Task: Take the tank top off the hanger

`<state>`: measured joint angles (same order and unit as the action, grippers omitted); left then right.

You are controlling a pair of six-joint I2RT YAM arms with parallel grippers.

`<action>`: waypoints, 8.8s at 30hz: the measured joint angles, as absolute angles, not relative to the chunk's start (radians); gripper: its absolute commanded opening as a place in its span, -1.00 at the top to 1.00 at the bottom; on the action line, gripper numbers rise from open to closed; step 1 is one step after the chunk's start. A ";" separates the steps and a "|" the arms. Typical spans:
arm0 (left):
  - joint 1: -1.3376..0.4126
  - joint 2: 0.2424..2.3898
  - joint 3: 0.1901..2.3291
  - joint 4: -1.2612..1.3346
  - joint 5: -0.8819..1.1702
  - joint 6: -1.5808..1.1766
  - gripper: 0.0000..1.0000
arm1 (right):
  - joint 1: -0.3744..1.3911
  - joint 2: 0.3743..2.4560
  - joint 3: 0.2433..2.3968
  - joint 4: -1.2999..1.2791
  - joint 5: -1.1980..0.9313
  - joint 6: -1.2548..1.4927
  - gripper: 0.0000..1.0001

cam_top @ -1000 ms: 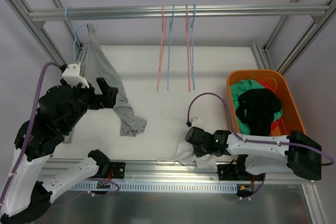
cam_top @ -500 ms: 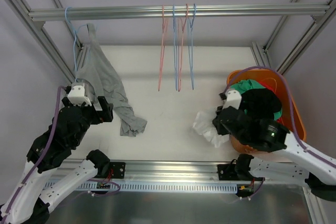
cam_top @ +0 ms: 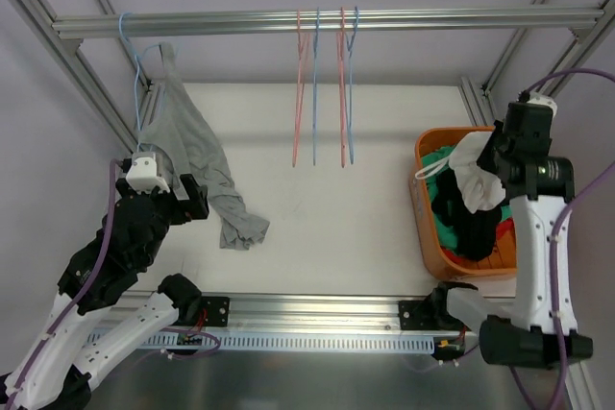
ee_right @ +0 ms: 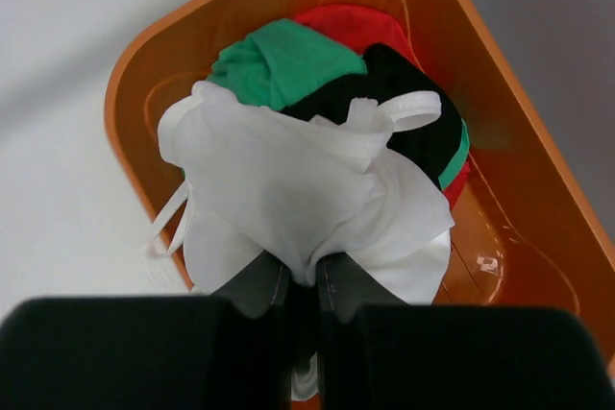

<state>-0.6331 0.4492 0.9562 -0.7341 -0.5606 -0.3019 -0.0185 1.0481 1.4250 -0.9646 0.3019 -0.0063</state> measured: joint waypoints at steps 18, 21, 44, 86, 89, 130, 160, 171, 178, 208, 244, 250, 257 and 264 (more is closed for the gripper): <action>-0.633 0.574 1.313 -0.797 -0.603 -0.297 -0.97 | -0.176 1.394 1.102 -0.582 0.151 0.102 -0.65; -0.633 0.724 1.470 -0.815 -0.615 -0.291 -0.97 | -0.181 1.331 1.196 -0.653 0.164 0.084 -0.99; 0.173 1.367 1.972 -0.899 -0.107 -0.128 -0.27 | -0.185 0.639 1.004 -0.614 -0.599 0.162 -0.99; 0.140 1.008 1.523 -0.799 0.457 -0.155 1.00 | -0.117 0.577 0.965 -0.467 -0.878 0.211 -0.99; 0.068 0.873 1.316 -0.796 0.473 -0.176 1.00 | -0.079 0.573 0.941 -0.448 -0.897 0.218 -0.99; -0.368 0.469 0.746 -0.684 0.888 -0.499 1.00 | 1.236 0.958 0.592 0.184 0.301 0.191 0.07; -0.368 0.612 1.189 -0.503 1.040 -0.470 1.00 | 0.936 0.582 0.729 -0.285 0.279 0.127 0.99; -0.592 0.808 1.035 0.624 0.661 -0.686 1.00 | 0.931 0.410 1.016 -0.448 0.017 0.118 0.99; -0.669 0.987 1.080 0.922 0.487 -0.597 1.00 | 0.930 0.480 1.114 -0.479 -0.226 0.122 0.99; -0.669 0.974 1.334 -0.841 -0.164 -0.389 1.00 | 1.007 0.549 0.737 -0.643 0.075 0.162 -0.99; -0.522 1.751 2.302 -1.024 -0.178 -0.274 0.94 | 1.007 0.513 0.652 -0.635 0.029 0.168 -0.99; -0.522 1.725 2.260 -1.016 -0.159 -0.278 -0.97 | 1.015 0.630 0.606 -0.530 -0.031 0.173 -0.99; -0.522 1.506 2.018 -0.992 -0.244 -0.310 -0.98 | 1.157 0.912 0.595 -0.434 0.057 0.204 -0.99; -0.522 1.034 1.589 -0.945 -0.398 -0.374 -0.97 | 1.271 1.218 0.632 -0.311 0.155 0.248 -0.99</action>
<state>-0.5217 1.0336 1.5894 -0.9451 -0.3981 -0.3737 1.2705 1.2179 0.6319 -0.3115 0.1547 0.2481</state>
